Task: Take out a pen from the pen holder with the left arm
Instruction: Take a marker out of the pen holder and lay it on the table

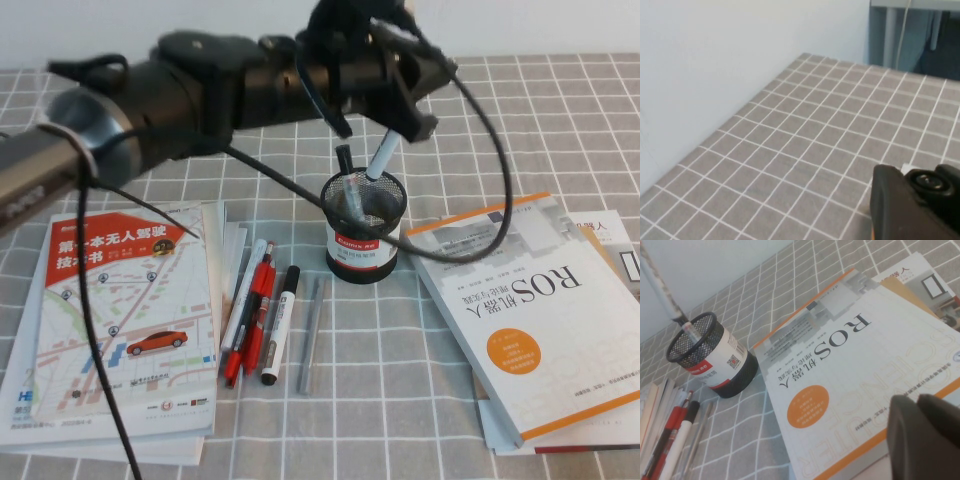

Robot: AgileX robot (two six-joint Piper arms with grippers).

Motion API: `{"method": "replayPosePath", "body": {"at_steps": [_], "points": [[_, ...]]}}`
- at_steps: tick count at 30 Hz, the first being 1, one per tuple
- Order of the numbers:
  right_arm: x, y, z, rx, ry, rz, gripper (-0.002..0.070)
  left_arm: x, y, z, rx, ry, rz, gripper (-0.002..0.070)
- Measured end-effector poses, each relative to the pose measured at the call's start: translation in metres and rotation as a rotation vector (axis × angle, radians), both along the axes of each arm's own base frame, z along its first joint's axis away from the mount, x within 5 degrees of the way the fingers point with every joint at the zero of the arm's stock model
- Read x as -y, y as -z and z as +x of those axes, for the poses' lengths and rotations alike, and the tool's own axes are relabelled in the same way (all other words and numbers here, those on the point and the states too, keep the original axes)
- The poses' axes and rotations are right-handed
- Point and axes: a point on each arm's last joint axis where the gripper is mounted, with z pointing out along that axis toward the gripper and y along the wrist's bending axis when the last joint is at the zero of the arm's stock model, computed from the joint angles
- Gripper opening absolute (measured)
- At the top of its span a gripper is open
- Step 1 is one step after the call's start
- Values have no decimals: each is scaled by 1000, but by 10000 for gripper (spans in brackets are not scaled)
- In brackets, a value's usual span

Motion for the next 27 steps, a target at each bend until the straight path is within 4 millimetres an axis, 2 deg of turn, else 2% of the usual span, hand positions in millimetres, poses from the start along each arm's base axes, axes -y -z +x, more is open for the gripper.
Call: {"method": "replayPosePath", "body": {"at_steps": [3,7,9,12,15,17,21,27], "points": [[0,0,0,0,0,0,-13,-5,-23,-10,-50,2,-7,113],[0,0,0,0,0,0,-13,-16,-49,-26,-204,-9,80,113],[0,0,0,0,0,0,-13,-23,-59,-34,-312,-59,185,113],[0,0,0,0,0,0,-13,-35,-65,-43,-387,-165,395,113],[0,0,0,0,0,0,-13,-47,-61,-47,-450,-279,542,113],[0,0,0,0,0,0,-13,-52,-57,-48,-507,-330,578,113],[0,0,0,0,0,0,-13,-71,-44,-40,-643,-408,561,113],[0,0,0,0,0,0,-13,-103,-9,-23,-834,-479,484,113]]}}
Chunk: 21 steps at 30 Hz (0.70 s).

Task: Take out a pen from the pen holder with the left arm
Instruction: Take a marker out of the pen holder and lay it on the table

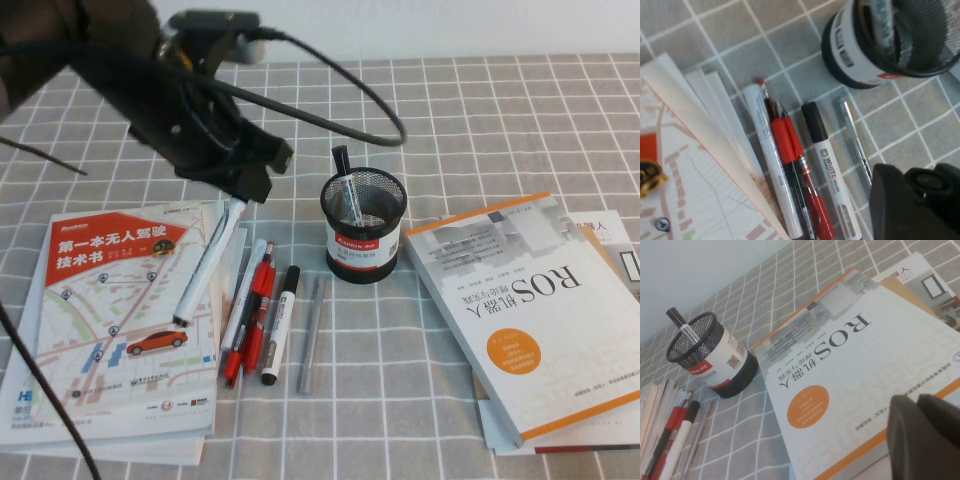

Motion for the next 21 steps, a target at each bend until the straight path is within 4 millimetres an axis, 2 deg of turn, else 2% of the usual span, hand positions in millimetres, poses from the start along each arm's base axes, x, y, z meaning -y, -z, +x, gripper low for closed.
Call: {"method": "replayPosePath", "body": {"at_steps": [4,8,11,21], "points": [[0,0,0,0,0,0,-13,-20,23,9,-61,-100,-70,113],[0,0,0,0,0,0,-13,-40,38,23,-62,-191,-100,113],[0,0,0,0,0,0,-13,-40,52,33,-82,-220,-114,113],[0,0,0,0,0,0,-13,-23,122,64,-210,-325,-216,113]]}}
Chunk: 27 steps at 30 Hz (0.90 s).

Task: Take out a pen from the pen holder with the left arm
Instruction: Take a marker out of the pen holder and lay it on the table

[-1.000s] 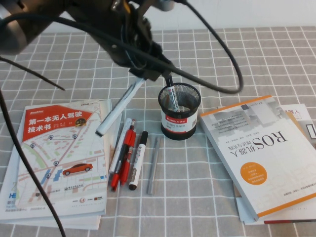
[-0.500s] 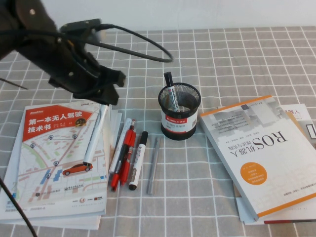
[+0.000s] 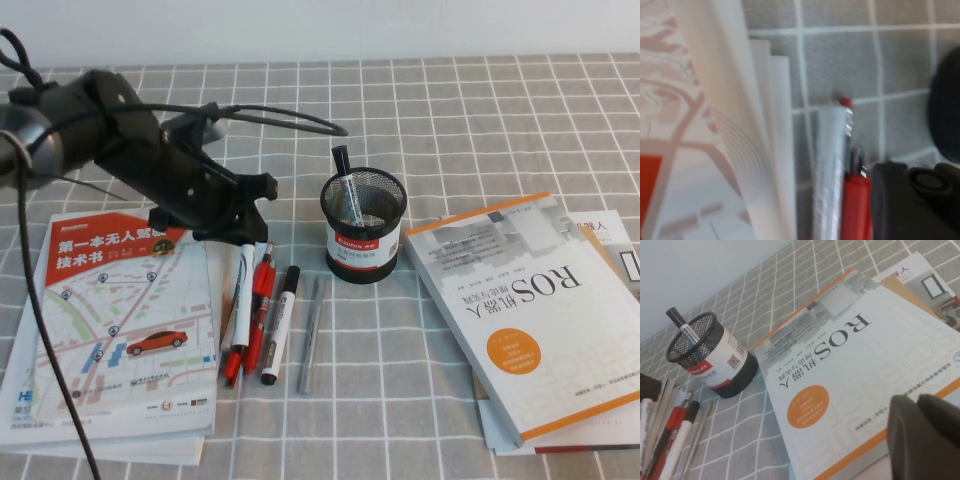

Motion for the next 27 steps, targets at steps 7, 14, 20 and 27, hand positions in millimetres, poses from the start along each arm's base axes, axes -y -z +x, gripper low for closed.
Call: {"method": "replayPosePath", "body": {"at_steps": [7,14,20,27], "points": [[0,0,0,0,0,0,-13,1,13,7,7,-30,-5,113],[0,0,0,0,0,0,-13,4,12,7,-3,-45,-42,228],[0,0,0,0,0,0,-13,8,-4,4,-49,32,-58,356],[0,0,0,0,0,0,-13,5,-91,-5,101,230,-28,161]]}}
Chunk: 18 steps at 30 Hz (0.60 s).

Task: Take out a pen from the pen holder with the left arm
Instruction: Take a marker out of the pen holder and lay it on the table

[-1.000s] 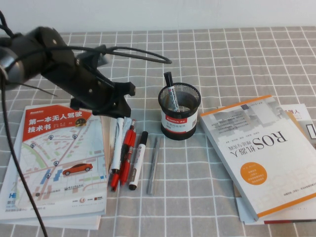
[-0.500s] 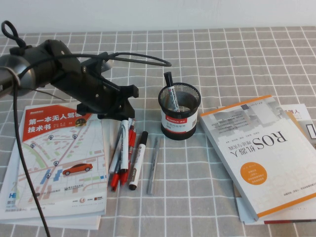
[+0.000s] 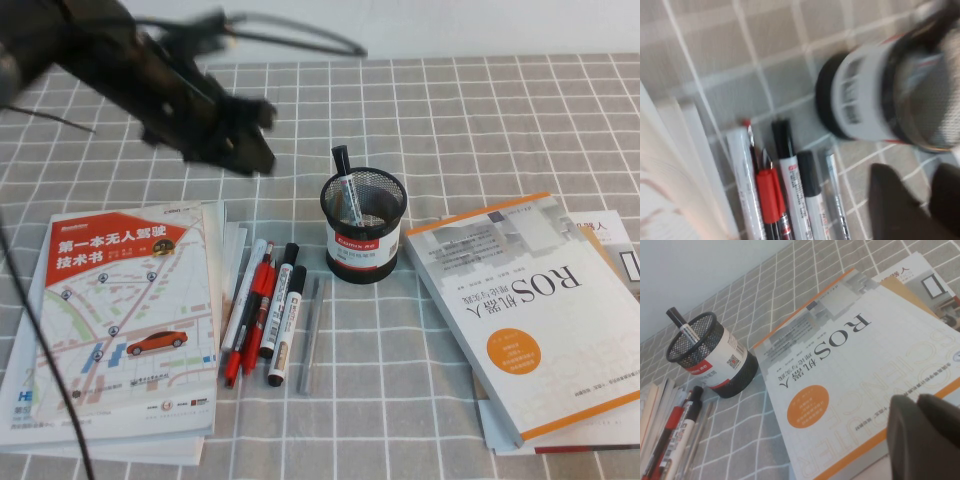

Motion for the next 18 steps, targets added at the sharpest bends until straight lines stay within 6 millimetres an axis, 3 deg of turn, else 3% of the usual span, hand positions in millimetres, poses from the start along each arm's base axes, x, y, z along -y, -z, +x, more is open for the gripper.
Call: {"method": "replayPosePath", "body": {"at_steps": [3,6,9,14,15,16,18], "points": [[0,0,0,0,0,0,-13,-12,-55,-25,172,20,22,49],[0,0,0,0,0,0,-13,-28,-112,-63,387,-10,31,16],[0,0,0,0,0,0,-13,-48,-144,-108,550,-56,46,6],[0,0,0,0,0,0,-13,-82,-154,-200,740,-137,47,3],[0,0,0,0,0,0,-13,-89,-148,-219,776,-164,45,3],[0,0,0,0,0,0,-13,-92,-140,-225,777,-174,53,3],[0,0,0,0,0,0,-13,-109,-118,-269,883,-223,55,2]]}}
